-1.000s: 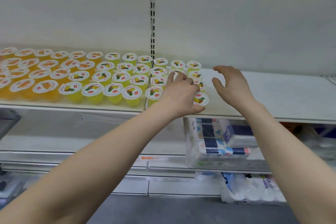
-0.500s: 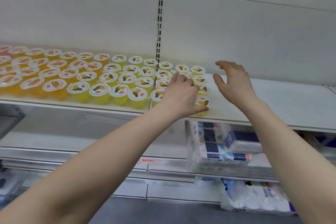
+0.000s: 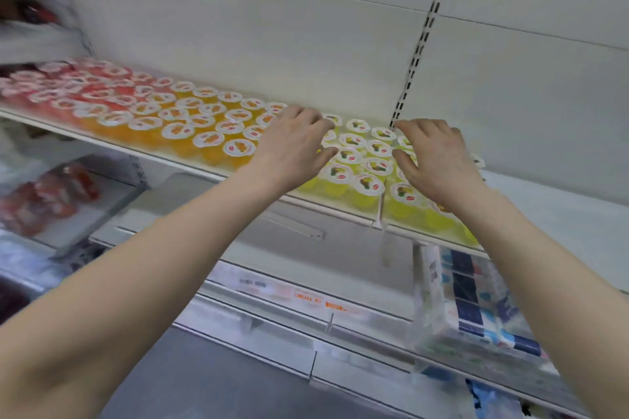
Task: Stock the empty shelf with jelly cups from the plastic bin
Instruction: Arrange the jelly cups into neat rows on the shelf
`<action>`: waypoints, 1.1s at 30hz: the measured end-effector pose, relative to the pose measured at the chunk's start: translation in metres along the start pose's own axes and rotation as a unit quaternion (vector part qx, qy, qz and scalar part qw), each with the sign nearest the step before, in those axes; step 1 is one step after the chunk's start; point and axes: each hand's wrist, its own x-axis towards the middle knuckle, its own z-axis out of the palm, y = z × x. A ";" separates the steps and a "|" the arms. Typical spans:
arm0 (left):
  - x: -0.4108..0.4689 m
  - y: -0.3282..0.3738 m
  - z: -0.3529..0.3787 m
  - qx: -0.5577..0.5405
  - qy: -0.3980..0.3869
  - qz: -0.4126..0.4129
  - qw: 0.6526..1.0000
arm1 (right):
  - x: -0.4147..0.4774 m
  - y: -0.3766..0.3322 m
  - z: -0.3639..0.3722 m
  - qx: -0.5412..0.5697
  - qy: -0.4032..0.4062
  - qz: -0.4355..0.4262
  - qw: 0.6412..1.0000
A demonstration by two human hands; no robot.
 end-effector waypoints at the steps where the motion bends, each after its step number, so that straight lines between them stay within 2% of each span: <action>1: -0.009 -0.017 -0.006 0.006 0.002 -0.007 1.000 | 0.007 -0.018 0.002 -0.001 -0.003 -0.014 1.000; 7: -0.068 -0.118 -0.041 0.041 0.004 -0.053 0.998 | 0.048 -0.132 0.017 0.012 0.005 -0.100 0.995; 13: -0.136 -0.220 -0.072 0.082 0.018 -0.064 0.994 | 0.082 -0.257 0.043 0.044 0.016 -0.176 0.983; 20: -0.226 -0.330 -0.119 0.108 -0.010 -0.112 0.988 | 0.116 -0.409 0.069 0.090 0.007 -0.233 0.968; 28: -0.335 -0.431 -0.152 0.112 -0.018 -0.211 0.971 | 0.142 -0.570 0.104 0.141 0.002 -0.323 0.936; 33: -0.408 -0.471 -0.152 0.127 -0.025 -0.304 0.944 | 0.144 -0.656 0.139 0.190 -0.025 -0.391 0.900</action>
